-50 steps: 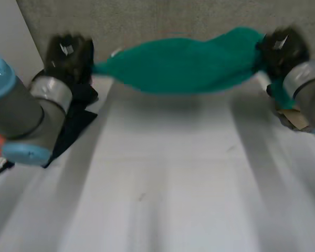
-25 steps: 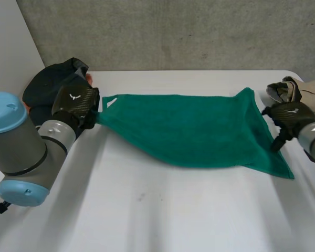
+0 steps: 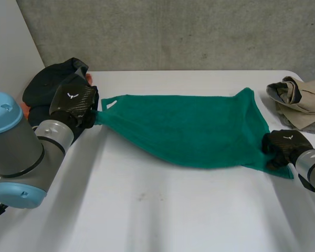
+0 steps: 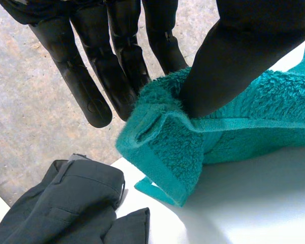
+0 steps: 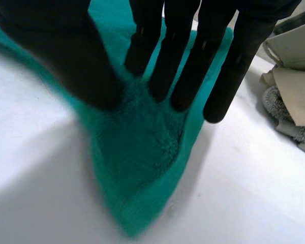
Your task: Fold the laundry.
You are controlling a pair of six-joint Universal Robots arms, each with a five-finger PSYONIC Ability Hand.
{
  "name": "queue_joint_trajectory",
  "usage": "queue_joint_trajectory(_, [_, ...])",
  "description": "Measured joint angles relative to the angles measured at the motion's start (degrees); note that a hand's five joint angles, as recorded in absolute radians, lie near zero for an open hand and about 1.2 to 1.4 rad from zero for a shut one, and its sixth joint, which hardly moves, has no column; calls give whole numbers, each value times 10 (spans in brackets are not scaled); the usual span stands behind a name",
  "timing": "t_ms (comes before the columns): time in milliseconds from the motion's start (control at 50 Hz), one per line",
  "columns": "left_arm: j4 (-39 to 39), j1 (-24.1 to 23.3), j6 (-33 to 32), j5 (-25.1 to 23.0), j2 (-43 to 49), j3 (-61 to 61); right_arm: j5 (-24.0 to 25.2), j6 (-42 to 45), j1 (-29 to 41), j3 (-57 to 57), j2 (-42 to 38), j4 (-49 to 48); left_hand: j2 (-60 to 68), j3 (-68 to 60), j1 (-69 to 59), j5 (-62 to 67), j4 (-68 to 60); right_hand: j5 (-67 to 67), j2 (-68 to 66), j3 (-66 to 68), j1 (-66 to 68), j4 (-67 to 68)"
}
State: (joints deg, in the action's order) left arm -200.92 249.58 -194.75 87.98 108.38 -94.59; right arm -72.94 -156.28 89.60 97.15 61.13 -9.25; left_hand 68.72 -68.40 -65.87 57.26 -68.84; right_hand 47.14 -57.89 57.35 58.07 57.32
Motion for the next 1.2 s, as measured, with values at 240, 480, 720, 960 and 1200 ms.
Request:
queue_joint_trajectory(240, [22, 9, -3, 2, -42, -5, -5, 29, -5, -27, 12, 13, 0, 0, 0, 0, 0, 97, -96, 107, 68, 113])
queue_joint_trajectory(480, [248, 39, -48, 1, -209, 43, -6, 212, -38, -122, 244, 282, 0, 0, 0, 0, 0, 97, -96, 108, 68, 113])
queue_joint_trajectory(720, [341, 36, -151, 0, -145, 35, -34, 305, -19, -156, 204, 391, 0, 0, 0, 0, 0, 100, -96, 108, 68, 113])
queue_joint_trajectory(960, [166, 31, -158, 4, 102, 235, -154, 238, 75, -307, 6, 251, 0, -1, 0, 0, 0, 101, -96, 109, 68, 114])
queue_joint_trajectory(1200, [-247, 28, -119, 7, 127, 361, -196, 76, 97, -421, 32, -151, 1, -1, 0, 0, 0, 107, -96, 110, 68, 114])
